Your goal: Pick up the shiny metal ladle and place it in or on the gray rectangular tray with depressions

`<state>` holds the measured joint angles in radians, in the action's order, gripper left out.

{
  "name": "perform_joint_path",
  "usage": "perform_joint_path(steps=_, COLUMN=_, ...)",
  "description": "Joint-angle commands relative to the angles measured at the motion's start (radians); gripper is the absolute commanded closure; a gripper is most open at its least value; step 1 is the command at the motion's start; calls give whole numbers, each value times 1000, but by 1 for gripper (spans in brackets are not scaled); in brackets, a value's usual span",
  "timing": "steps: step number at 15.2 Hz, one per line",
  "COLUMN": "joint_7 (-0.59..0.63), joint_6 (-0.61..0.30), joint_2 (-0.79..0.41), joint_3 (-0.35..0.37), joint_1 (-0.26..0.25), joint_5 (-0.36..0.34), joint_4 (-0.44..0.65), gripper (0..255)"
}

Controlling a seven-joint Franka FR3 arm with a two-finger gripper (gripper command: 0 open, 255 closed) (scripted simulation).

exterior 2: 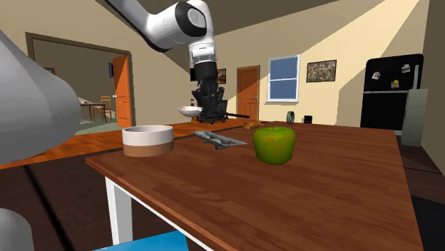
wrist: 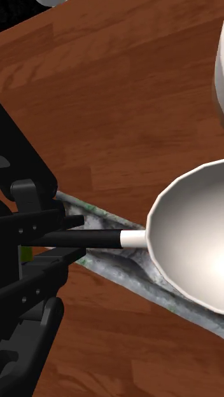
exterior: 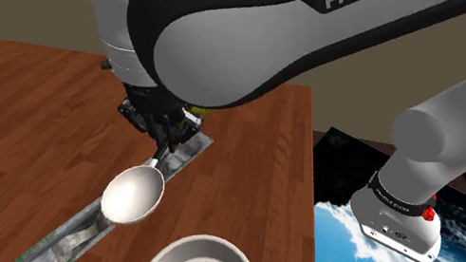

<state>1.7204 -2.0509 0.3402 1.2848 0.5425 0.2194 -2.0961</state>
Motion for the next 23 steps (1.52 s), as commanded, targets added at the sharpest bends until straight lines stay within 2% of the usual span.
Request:
perform_joint_path(steps=1, joint_7=78, joint_6=4, joint_2=-77, joint_3=188, joint_1=156, joint_5=-75, joint_4=79, gripper=255)
perform_joint_path(steps=2, joint_7=101, joint_6=12, joint_2=-94, joint_3=336, joint_1=294, joint_5=-94, joint_4=125, gripper=255)
perform_joint_path(steps=3, joint_7=99, joint_6=26, joint_2=-74, joint_3=466, joint_1=427, joint_5=-77, joint_4=174, gripper=255)
perform_joint_path(steps=4, joint_7=73, joint_6=45, joint_2=-21, joint_3=539, joint_1=515, joint_5=-26, joint_4=226, gripper=255)
perform_joint_path(steps=5, joint_7=49, joint_6=68, joint_2=34, joint_3=586, joint_1=580, joint_5=25, joint_4=280, gripper=255)
perform_joint_path(steps=6, joint_7=38, joint_6=83, joint_2=65, joint_3=613, joint_1=618, joint_5=51, joint_4=315, gripper=255)
perform_joint_path(steps=21, joint_7=-4, joint_6=-84, joint_2=145, joint_3=701, joint_1=677, joint_5=143, joint_4=197, gripper=255)
perform_joint_path(steps=23, joint_7=-4, joint_6=-84, joint_2=145, joint_3=701, joint_1=677, joint_5=143, joint_4=197, gripper=255)
